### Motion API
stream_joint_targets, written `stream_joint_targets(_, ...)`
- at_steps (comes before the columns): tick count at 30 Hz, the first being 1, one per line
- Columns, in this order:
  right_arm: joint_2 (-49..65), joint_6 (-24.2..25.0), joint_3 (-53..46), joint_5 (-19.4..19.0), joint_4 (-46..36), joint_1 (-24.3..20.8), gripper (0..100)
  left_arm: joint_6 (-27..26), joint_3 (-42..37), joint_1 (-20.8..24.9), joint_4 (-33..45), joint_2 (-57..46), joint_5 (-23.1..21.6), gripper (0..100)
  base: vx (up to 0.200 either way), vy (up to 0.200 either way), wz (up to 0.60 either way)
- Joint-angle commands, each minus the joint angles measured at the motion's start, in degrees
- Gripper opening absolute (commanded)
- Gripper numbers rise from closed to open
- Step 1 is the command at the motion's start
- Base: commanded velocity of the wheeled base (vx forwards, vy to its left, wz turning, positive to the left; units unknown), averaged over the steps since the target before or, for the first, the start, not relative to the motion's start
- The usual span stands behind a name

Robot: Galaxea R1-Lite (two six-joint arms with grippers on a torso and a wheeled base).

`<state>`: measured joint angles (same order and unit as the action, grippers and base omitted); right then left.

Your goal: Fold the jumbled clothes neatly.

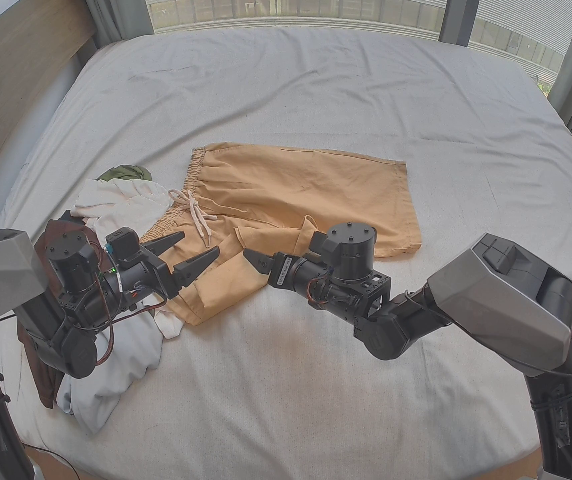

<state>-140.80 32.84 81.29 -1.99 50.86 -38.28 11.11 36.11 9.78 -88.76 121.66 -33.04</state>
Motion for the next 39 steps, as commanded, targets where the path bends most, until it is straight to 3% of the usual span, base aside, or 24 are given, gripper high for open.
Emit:
stream_joint_targets(1,-0.53,0.03,0.45,-0.12,0.47,-0.04,100,-0.12,0.01,-0.28,-0.01,-0.02,-0.01,100,0.0,0.0,0.0)
stream_joint_targets(25,-4.83,-0.32,5.02,-0.03,0.56,-1.36,100,-0.12,-0.07,-0.37,-0.1,-0.2,-0.01,100,0.0,0.0,0.0)
stream_joint_targets(26,-4.92,-0.32,5.02,-0.03,0.56,-1.36,0,-0.12,0.01,-0.37,-0.01,-0.2,-0.01,100,0.0,0.0,0.0)
stream_joint_targets(39,-5.45,-0.23,4.93,0.49,0.64,-1.01,0,-0.12,0.01,-0.37,-0.01,-0.2,-0.01,100,0.0,0.0,0.0)
